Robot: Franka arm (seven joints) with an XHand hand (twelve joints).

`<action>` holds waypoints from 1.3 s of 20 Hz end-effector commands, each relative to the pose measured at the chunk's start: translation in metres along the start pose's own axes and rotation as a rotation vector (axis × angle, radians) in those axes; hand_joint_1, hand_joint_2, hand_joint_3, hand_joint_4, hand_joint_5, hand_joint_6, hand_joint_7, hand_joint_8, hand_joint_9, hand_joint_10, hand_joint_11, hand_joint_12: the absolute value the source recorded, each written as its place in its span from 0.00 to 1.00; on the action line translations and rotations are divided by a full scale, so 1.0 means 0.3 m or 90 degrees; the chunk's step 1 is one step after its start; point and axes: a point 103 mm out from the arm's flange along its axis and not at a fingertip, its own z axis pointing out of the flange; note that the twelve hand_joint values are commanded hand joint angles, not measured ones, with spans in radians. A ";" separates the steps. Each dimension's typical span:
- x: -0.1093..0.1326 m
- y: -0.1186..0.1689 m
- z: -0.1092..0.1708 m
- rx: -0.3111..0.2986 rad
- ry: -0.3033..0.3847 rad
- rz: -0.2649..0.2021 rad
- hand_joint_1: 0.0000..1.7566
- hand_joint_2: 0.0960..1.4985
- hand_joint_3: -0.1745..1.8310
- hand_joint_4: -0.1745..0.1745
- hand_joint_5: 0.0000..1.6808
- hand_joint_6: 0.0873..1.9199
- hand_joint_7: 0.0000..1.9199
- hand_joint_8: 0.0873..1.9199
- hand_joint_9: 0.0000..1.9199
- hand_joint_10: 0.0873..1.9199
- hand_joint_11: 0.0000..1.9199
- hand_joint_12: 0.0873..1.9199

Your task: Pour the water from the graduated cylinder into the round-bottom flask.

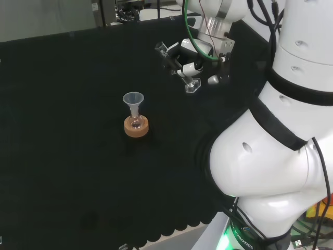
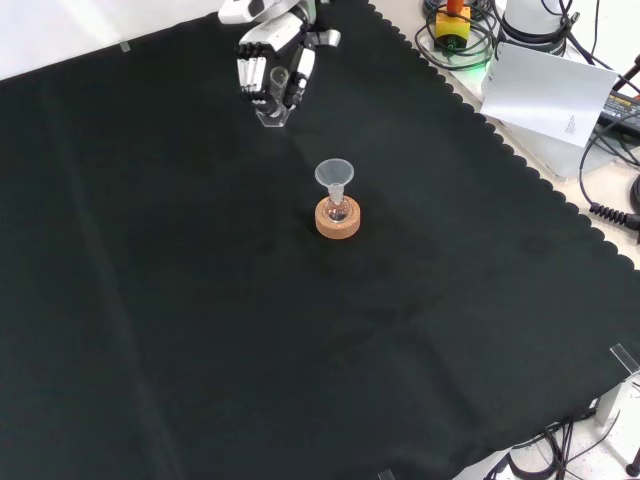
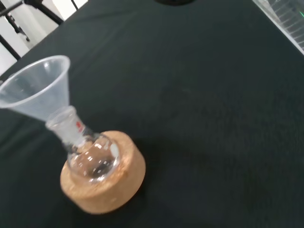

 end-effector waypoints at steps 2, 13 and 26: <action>0.106 -0.102 0.003 0.068 -0.038 0.013 0.77 0.76 0.08 0.25 0.59 0.39 0.46 0.60 0.70 0.09 0.62 0.38; 0.155 -0.095 0.050 0.202 -0.106 0.026 0.77 0.76 0.08 0.26 0.59 0.39 0.46 0.60 0.70 0.09 0.62 0.38; 0.135 -0.099 0.073 0.278 -0.131 0.048 0.77 0.75 0.08 0.26 0.59 0.39 0.47 0.59 0.71 0.08 0.62 0.37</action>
